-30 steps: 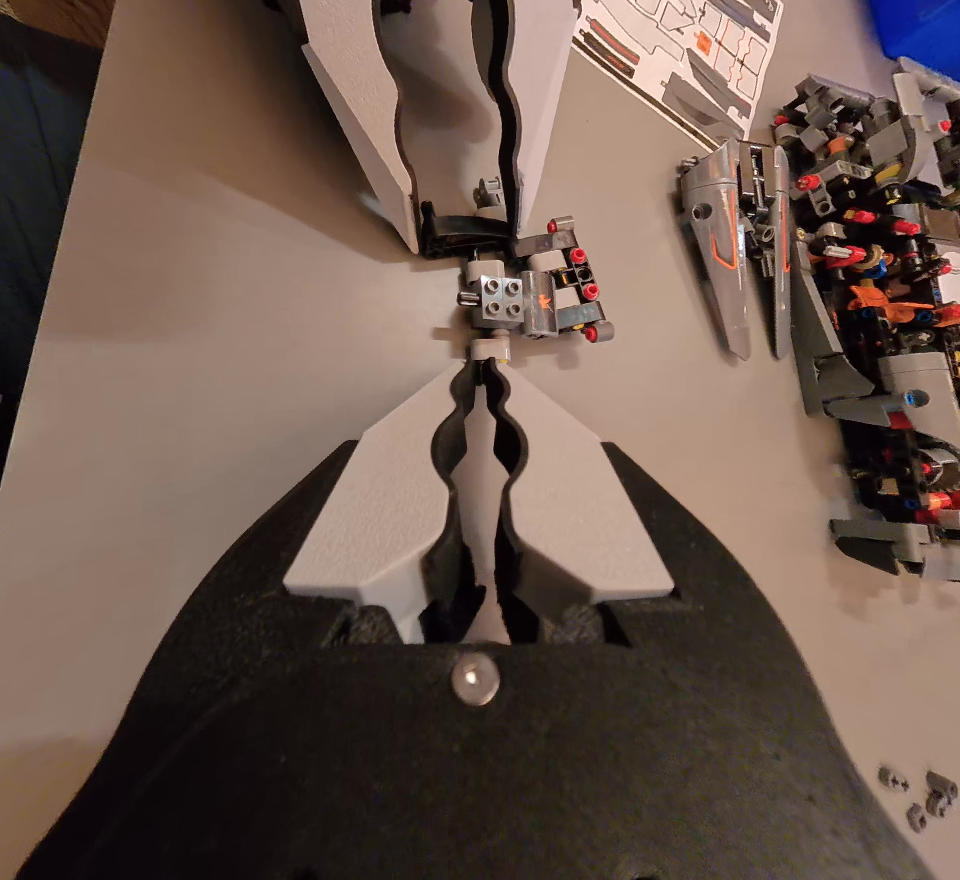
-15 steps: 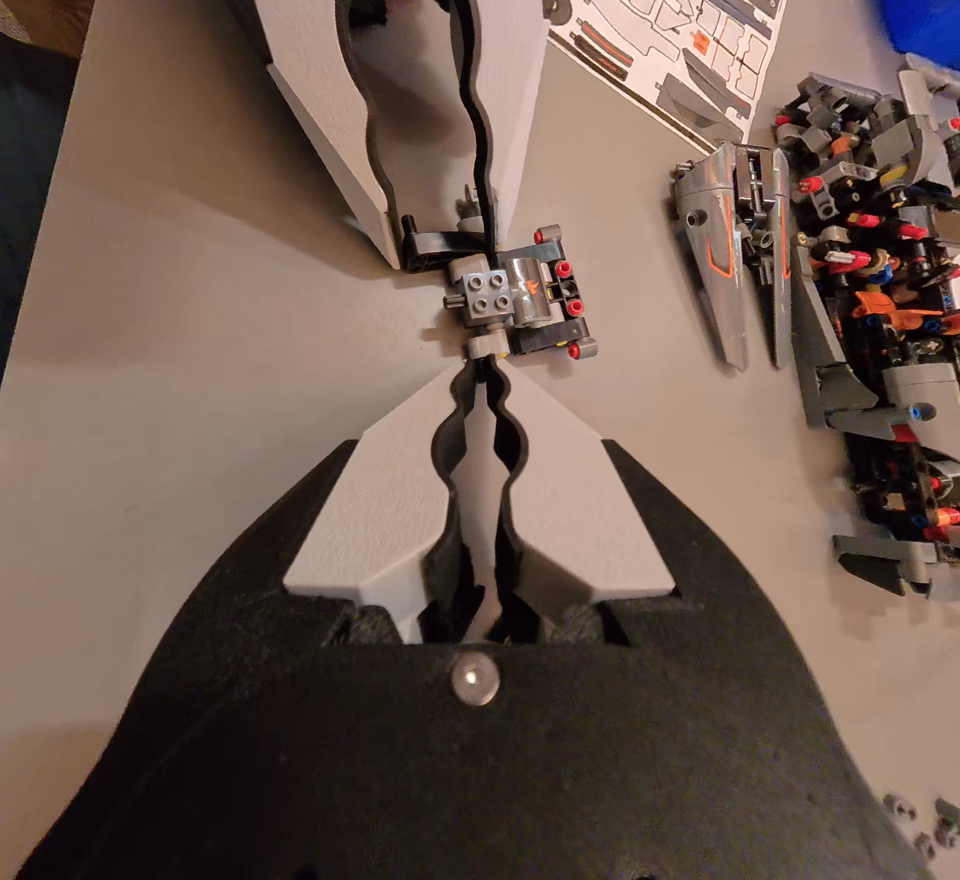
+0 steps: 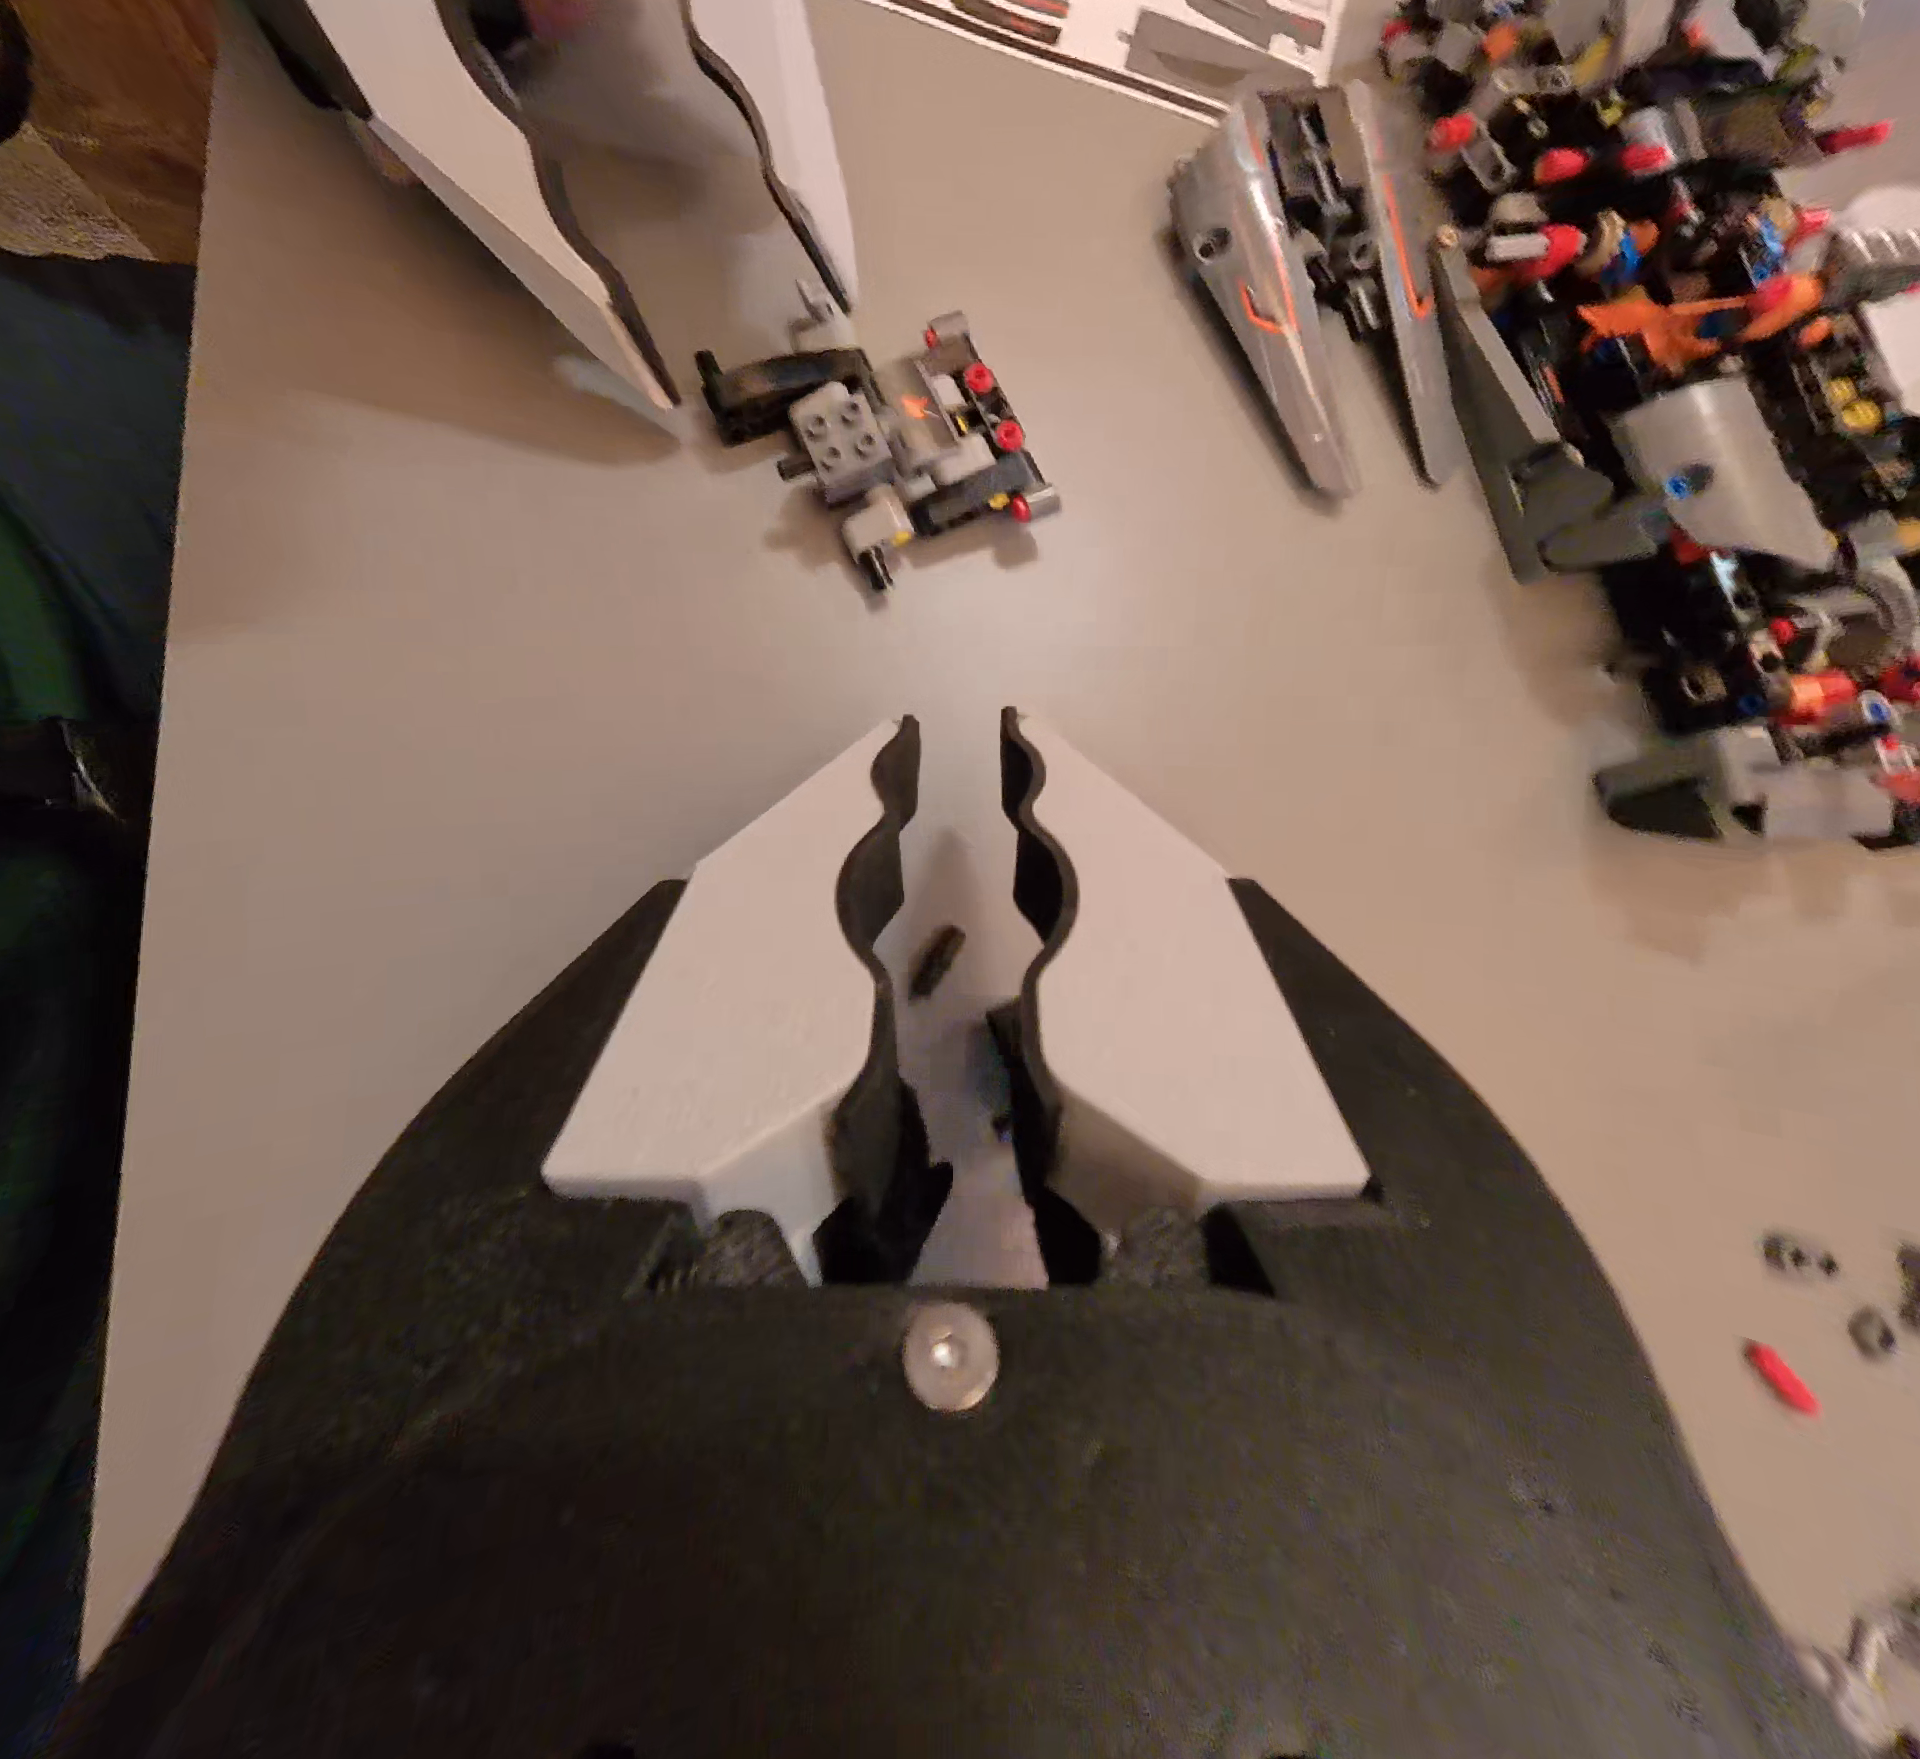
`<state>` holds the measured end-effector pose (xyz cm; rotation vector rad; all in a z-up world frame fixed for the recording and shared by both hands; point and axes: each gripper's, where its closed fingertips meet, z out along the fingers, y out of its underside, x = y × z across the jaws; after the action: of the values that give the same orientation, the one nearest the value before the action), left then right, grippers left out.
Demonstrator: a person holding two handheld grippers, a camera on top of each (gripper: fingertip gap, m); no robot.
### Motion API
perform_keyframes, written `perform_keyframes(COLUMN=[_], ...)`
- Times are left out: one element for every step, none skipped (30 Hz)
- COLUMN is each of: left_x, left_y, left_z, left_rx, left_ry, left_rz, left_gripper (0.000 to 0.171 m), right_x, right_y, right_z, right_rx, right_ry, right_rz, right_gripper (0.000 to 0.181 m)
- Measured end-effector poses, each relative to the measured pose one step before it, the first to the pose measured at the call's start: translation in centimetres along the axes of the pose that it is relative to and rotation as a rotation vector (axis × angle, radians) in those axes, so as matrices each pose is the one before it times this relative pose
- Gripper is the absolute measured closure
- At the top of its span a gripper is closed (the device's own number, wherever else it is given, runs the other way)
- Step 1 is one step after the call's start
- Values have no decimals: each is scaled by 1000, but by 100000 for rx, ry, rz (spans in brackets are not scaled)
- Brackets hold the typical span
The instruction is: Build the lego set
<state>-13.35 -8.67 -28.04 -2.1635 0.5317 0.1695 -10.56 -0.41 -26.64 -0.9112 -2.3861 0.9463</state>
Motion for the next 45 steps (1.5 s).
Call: perform_keyframes(left_x=[-1,-94,-63,-152,-152,18,88,115,118,-22,1,16,4,20,21,20,17,34,27,19,0,33,34,1,11,52,17,3,5,20,37,93,75,7,-6,-51,-175,-290,-55,52,-4,-22,128,84,24], left_y=[138,115,119,169,235,143,-36,-22,-42,-75,-84,-53,-37,0,19,-2,7,-14,-2,11,8,-20,-9,-11,-26,-33,-36,-17,-15,-17,-39,-65,-78,-90,-96,-60,-11,20,67,92,117,131,105,74,20], left_z=[0,37,57,77,92,98,68,78,72,87,74,57,31,-9,-22,-18,-5,-10,-13,-17,4,16,1,4,18,24,24,28,16,19,19,41,70,90,83,66,47,-3,-79,-118,-105,-99,-93,-66,-53], left_rx=[-877,-772,-935,-1240,-1722,-1028,-72,-356,-284,-93,-92,-82,-12,-39,-111,-77,28,170,140,-24,-9,160,165,-24,44,225,151,59,67,175,250,290,25,-210,-110,-64,-322,-96,165,261,254,211,229,105,-17], left_ry=[-227,-641,-105,-343,-188,720,1028,999,716,-522,-429,-366,-322,-4,117,96,92,286,396,534,596,815,868,578,509,630,545,550,462,375,513,1191,1325,1010,475,59,-732,-1919,-1123,-685,-946,-913,53,-250,-632], left_rz=[-397,-450,-590,-853,-1167,-768,-1079,-610,115,371,498,309,137,142,281,297,329,468,529,544,278,384,570,404,549,813,391,-3,145,507,625,663,218,273,1268,776,-589,-651,91,-348,-913,-1241,-852,-298,44], left_gripper=[132,131,128,125,124,124,125,128,132,133,134,134,135,135,135,135,135,135,135,135,135,135,135,135,135,135,135,135,135,135,135,135,135,135,135,135,134,130,130,131,132,133,135,137,137], right_x=[231,101,83,97,-28,-203,-248,-345,-382,-260,-117,-36,4,62,55,22,24,56,7,-80,-48,-89,-134,-99,-19,54,127,198,85,4,117,171,114,184,235,154,121,165,171,143,135,184,226,195,153], right_y=[234,145,181,199,205,183,61,-84,-173,-240,-206,-134,-72,-86,-142,-151,-100,-26,-18,-53,-97,-155,-178,-198,-124,-57,-41,-86,-182,-199,-145,-75,-17,-11,-60,-33,41,79,139,226,321,375,398,387,335], right_z=[-414,-385,-363,-302,-190,-51,53,142,204,224,206,179,140,67,-9,-45,-53,-46,-26,10,46,93,168,219,259,289,288,247,207,198,177,177,166,106,-7,-90,-157,-247,-311,-325,-318,-308,-289,-272,-265], right_rx=[-156,434,21,-285,-700,-1160,-911,-447,-308,-141,-215,-470,-406,149,677,733,306,-296,-372,-173,-144,125,249,248,75,-258,-488,-368,64,20,-396,-551,-608,-438,49,147,-63,64,148,9,-161,-245,-233,-107,121], right_ry=[664,-57,-111,389,29,-383,13,-317,-498,352,1042,983,482,347,223,-112,-115,152,-191,-727,-580,-632,-1034,-925,-611,-529,-126,467,-99,-570,62,222,-270,227,839,335,67,598,760,422,203,498,804,689,408], right_rz=[923,1129,1550,1169,679,245,-221,-335,-388,-898,-1137,-706,-52,396,520,390,231,18,-327,-83,455,602,850,1023,831,595,454,72,-487,-444,-74,57,77,-58,-233,107,507,331,272,649,934,950,913,990,1023], right_gripper=[168,169,168,168,167,165,165,165,164,164,165,165,165,164,164,163,163,162,159,157,155,153,149,147,145,143,141,139,138,136,134,132,132,132,132,132,131,131,131,132,132,132,132,132,132])
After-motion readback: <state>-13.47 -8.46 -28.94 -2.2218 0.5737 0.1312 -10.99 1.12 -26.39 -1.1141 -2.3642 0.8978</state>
